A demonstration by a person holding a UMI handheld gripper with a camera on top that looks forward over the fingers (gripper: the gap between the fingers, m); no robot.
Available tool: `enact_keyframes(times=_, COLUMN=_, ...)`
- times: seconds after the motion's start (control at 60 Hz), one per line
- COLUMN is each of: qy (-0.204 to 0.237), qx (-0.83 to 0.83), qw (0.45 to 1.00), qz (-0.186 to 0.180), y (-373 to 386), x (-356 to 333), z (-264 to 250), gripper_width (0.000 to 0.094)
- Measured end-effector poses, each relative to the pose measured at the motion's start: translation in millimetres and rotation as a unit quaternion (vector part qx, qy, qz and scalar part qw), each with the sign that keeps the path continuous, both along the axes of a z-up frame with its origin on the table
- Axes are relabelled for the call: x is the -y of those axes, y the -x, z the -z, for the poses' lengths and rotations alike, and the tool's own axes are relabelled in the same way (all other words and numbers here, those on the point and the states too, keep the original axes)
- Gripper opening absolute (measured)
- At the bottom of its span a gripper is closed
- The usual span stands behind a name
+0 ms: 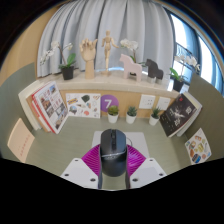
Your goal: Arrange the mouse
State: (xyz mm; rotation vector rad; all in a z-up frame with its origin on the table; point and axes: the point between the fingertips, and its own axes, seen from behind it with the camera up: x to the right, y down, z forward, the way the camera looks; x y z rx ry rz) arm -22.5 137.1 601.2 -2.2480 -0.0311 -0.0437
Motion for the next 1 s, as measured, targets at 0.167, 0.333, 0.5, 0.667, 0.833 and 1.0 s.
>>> enact_keyframes(times=0.167, qy=-0.009, qx=-0.016, qw=1.0, qz=0.003, y=-30.2, x=-91.5, z=10.8, gripper_width=0.0307)
enact_keyframes(times=0.333, qy=0.058, qx=-0.025, qw=0.998, qz=0.0, y=-54.0, x=-129.1, z=110.4, gripper_width=0.0307)
enact_keyframes(times=0.5, qy=0.114, qx=-0.029, qw=0.993, qz=-0.011, y=-61.0, x=-134.5, z=194.0, gripper_width=0.0308)
enact_keyframes(times=0.667, qy=0.129, qx=-0.036, qw=0.991, qz=-0.02, y=-61.4, x=-134.9, z=224.3, gripper_width=0.0334)
enact_keyframes(times=0.833, qy=0.134, qx=-0.032, qw=0.99, qz=-0.02, y=-61.3, x=-139.6, z=224.4, gripper_width=0.0441)
enact_keyframes(times=1.0, qy=0.144, qx=-0.039, qw=0.989, qz=-0.019, y=-59.0, x=-139.0, z=222.4, gripper_width=0.0674)
